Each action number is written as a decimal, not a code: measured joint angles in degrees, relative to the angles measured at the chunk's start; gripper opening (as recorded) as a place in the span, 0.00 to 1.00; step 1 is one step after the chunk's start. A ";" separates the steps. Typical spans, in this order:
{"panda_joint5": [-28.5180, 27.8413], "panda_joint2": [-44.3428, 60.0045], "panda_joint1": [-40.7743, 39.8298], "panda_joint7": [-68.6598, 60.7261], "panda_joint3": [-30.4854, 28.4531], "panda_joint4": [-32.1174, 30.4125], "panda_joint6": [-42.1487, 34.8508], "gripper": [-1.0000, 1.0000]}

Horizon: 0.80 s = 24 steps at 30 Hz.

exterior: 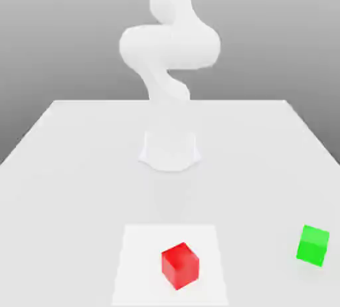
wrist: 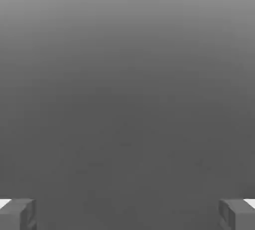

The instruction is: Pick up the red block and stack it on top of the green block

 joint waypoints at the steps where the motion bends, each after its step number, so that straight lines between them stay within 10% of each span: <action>1: 0.26 2.26 0.75 -1.51 -0.62 -0.75 1.05 0.50; 24: 2.53 49.95 7.75 -29.62 -5.03 -15.34 24.37 0.50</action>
